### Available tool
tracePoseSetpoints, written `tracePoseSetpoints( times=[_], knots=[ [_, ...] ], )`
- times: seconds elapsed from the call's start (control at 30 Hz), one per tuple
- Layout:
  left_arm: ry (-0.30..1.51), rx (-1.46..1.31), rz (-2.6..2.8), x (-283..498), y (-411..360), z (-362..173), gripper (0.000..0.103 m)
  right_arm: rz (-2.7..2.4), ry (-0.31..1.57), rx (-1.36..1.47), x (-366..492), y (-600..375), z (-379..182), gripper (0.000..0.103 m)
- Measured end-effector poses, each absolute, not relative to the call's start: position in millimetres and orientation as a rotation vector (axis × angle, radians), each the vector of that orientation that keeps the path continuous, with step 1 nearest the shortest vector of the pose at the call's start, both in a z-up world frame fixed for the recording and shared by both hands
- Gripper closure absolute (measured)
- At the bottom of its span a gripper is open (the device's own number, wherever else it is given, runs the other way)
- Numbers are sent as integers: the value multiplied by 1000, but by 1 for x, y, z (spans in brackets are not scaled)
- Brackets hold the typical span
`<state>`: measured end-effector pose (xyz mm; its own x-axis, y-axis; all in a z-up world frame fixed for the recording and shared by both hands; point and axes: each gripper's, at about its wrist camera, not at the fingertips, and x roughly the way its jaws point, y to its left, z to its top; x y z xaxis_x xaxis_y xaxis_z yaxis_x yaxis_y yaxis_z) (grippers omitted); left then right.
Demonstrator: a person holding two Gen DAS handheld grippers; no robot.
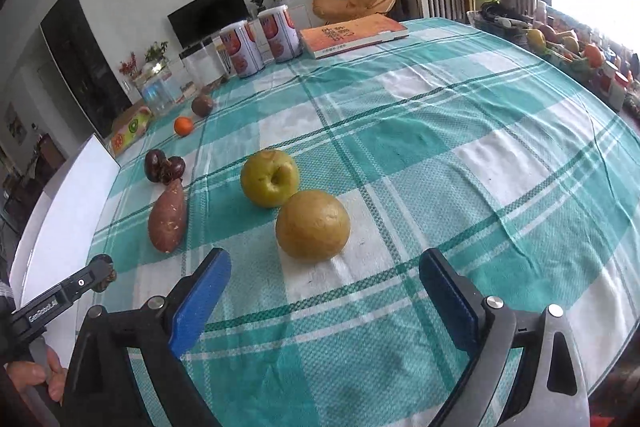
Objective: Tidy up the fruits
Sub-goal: 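Grasp a dark brown round fruit with the left tool while the right tool grasps the brown pear, then carry the brown fruit and pear into the white box and open both tools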
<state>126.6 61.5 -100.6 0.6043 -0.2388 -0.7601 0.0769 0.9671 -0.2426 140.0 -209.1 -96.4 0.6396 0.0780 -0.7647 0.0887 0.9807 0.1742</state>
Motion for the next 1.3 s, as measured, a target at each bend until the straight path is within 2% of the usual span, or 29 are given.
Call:
tracePoseSetpoints(
  times=[0.07,0.1,0.17,0.37,0.53,0.63,0.77,1.0,1.07,1.13,1.2,1.27,1.3],
  knots=[
    [906,-196,-211,116,58,-96,61,19,924,159,160,-204,-104,12],
    [907,-199,-222,111,57,-93,61,26,947,153,168,-202,-111,21],
    [908,-199,-239,100,57,-88,61,44,980,158,176,-201,-120,54],
    [894,-266,-327,54,84,-51,61,134,969,282,129,-183,-100,53],
    [812,-348,-280,30,148,-4,61,525,1049,423,104,-88,-66,53],
    [749,-334,-77,28,204,5,61,733,1038,329,94,-4,-35,53],
    [795,-314,185,36,276,-16,61,882,1009,100,80,99,-15,53],
    [921,-281,366,41,320,-58,59,852,1036,-237,85,199,-47,52],
    [917,-276,395,39,319,-62,54,841,1016,-210,90,197,-44,50],
    [896,-259,410,38,315,-60,36,847,967,-142,92,182,-30,41],
    [855,-249,413,38,306,-52,27,821,905,-97,93,160,-16,39],
    [812,-247,372,39,290,-42,27,765,846,-69,95,129,-7,37],
    [789,-245,340,38,279,-36,26,724,821,-53,95,110,-6,32]
  ],
)
